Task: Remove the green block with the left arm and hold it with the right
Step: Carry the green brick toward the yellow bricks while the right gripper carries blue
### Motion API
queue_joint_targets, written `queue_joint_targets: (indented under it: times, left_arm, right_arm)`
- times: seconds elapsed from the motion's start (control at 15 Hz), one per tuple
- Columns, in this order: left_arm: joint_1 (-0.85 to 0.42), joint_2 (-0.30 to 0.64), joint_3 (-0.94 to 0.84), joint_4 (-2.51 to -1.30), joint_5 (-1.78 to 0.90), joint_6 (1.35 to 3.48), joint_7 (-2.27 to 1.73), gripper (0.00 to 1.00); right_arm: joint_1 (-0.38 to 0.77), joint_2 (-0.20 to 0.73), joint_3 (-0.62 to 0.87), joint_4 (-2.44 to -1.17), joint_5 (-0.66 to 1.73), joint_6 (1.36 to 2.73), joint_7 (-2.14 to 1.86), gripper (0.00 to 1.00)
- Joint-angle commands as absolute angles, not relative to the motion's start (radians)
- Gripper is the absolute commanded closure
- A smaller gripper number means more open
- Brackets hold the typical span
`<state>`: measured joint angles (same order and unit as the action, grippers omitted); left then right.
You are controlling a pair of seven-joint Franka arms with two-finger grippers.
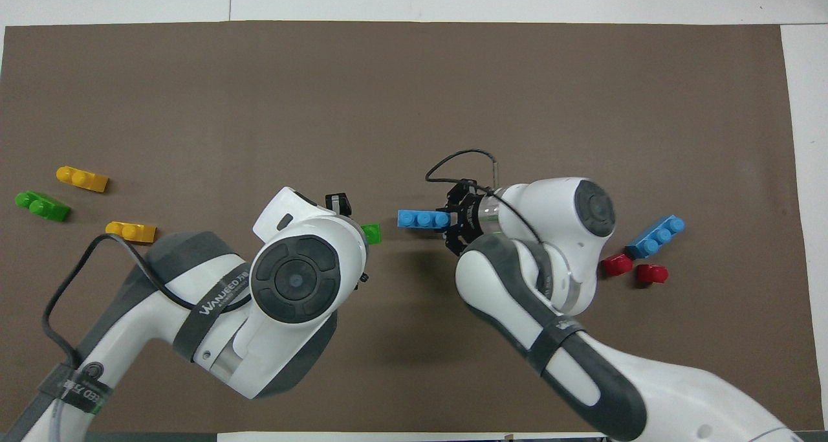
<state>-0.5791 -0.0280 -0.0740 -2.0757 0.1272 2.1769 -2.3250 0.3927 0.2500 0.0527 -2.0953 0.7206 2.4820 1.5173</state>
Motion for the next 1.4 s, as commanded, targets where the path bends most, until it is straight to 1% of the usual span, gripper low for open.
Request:
queue_joint_targets:
  times: [0.0, 0.07, 0.27, 0.4, 0.6, 0.73, 1.0, 1.2, 1.33]
  left_arm:
    - [-0.484, -0.08, -0.072, -2.077, 0.059, 2.117, -2.131, 1.0]
    - [-0.439, -0.096, -0.071, -2.063, 0.029, 2.085, -2.04, 1.0]
    - [-0.296, -0.097, -0.067, -1.991, -0.038, 1.991, -1.782, 1.0]
    - [-0.22, -0.092, -0.067, -1.99, -0.038, 1.988, -1.641, 1.0]
    - [-0.094, -0.089, -0.067, -1.994, -0.058, 1.993, -1.385, 1.0]
    - [-0.036, -0.071, -0.066, -1.994, -0.064, 2.008, -1.251, 1.0]
    - [0.038, 0.033, -0.066, -1.997, -0.064, 2.115, -1.083, 1.0]
    - [0.063, 0.121, -0.064, -1.997, -0.061, 2.213, -1.009, 1.0]
    - [0.075, 0.162, -0.061, -1.997, -0.057, 2.282, -0.988, 1.0]
  right_arm:
    - [0.192, 0.195, 0.055, -2.046, 0.659, 2.275, 1.323, 1.0]
    - [0.136, 0.193, 0.057, -2.046, 0.614, 2.266, 1.23, 1.0]
    - [0.005, 0.195, 0.055, -2.048, 0.583, 2.208, 1.057, 1.0]
    - [-0.078, 0.207, 0.057, -2.059, 0.568, 2.204, 0.959, 1.0]
    - [-0.168, 0.264, 0.057, -2.056, 0.565, 2.207, 0.832, 1.0]
    - [-0.184, 0.281, 0.055, -2.056, 0.566, 2.214, 0.818, 1.0]
    - [-0.21, 0.284, 0.055, -2.063, 0.566, 2.207, 0.819, 1.0]
    - [-0.212, 0.281, 0.055, -2.069, 0.566, 2.194, 0.824, 1.0]
    - [-0.215, 0.281, 0.055, -2.069, 0.566, 2.195, 0.818, 1.0]
